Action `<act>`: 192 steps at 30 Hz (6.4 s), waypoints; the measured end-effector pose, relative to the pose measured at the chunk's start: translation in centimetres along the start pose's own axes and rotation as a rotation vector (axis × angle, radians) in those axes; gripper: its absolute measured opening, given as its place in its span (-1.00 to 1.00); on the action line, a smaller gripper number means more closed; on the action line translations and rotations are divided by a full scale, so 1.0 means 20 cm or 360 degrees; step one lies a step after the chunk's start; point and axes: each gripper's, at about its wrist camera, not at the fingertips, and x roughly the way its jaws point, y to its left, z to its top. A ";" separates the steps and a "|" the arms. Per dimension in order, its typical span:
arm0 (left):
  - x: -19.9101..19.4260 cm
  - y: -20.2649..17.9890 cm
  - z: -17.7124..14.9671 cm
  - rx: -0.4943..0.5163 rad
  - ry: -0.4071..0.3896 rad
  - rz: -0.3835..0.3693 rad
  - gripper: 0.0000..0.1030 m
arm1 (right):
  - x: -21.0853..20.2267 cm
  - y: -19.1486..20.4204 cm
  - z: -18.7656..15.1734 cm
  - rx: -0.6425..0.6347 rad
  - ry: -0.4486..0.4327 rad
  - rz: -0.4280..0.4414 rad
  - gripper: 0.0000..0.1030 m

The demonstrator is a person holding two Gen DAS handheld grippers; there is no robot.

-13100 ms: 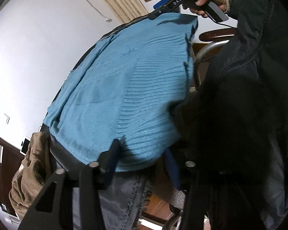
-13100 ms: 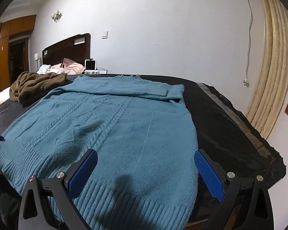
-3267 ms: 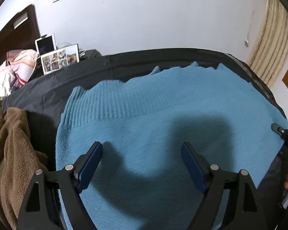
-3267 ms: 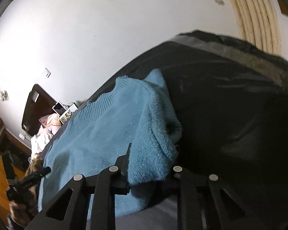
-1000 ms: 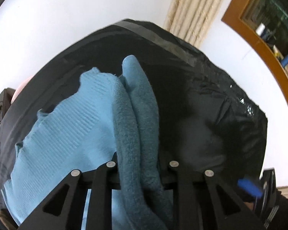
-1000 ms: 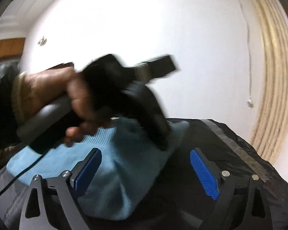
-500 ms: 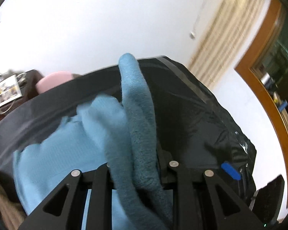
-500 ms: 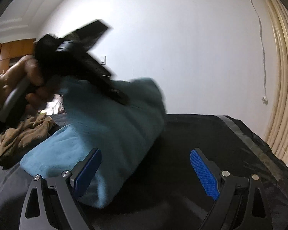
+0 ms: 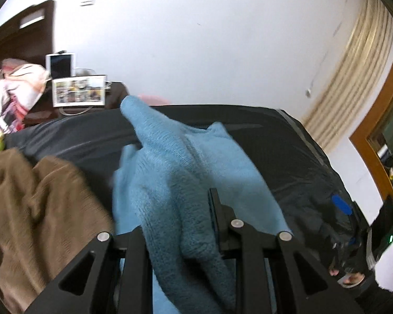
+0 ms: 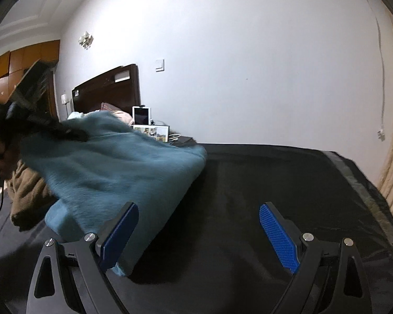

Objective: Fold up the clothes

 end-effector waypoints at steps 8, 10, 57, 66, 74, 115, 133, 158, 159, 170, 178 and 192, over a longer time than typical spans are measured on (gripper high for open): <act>0.18 0.29 -0.29 -0.0164 0.0141 -0.0056 -0.55 | -0.05 0.38 0.07 -0.0134 0.0057 0.0041 0.85; 0.19 0.30 -0.30 -0.0151 0.0123 -0.0061 -0.53 | -0.05 0.47 0.09 -0.0185 0.0064 0.0051 0.85; 0.42 0.35 -0.15 -0.0136 0.0243 -0.0102 0.61 | 0.67 0.44 0.19 0.0115 0.0652 0.0557 0.95; 0.43 0.34 -0.17 -0.0138 0.0242 -0.0103 0.62 | 0.69 0.45 0.15 0.0017 0.0728 0.0511 0.96; 0.44 0.31 -0.21 -0.0147 0.0270 -0.0123 0.62 | 0.62 0.45 0.14 -0.0141 0.0716 0.0428 0.96; 0.40 0.11 0.09 0.0010 0.0098 0.0038 -0.49 | -0.05 0.36 -0.01 -0.0313 0.0368 0.0164 0.96; 0.52 0.29 0.02 -0.0060 0.0171 0.0136 0.55 | 0.12 0.23 0.04 -0.0002 0.0487 0.0301 0.97; 0.55 0.23 -0.08 -0.0029 0.0324 -0.0372 0.66 | 0.68 0.12 0.14 0.0477 0.0732 0.0636 0.97; 0.56 0.21 -0.08 -0.0015 0.0337 -0.0363 0.68 | 0.69 0.13 0.14 0.0474 0.0736 0.0643 0.97; 0.59 0.27 -0.08 -0.0148 0.0348 -0.0490 0.38 | 0.73 0.19 0.14 0.0370 0.0730 0.0676 0.90; 0.56 0.21 -0.06 -0.0171 0.0297 -0.0459 -0.16 | 0.66 0.16 0.15 0.0382 0.0627 0.0664 0.19; 0.76 -0.40 0.16 0.0009 0.0305 -0.0507 -0.36 | 0.33 -0.33 0.25 0.0414 0.0386 0.0344 0.01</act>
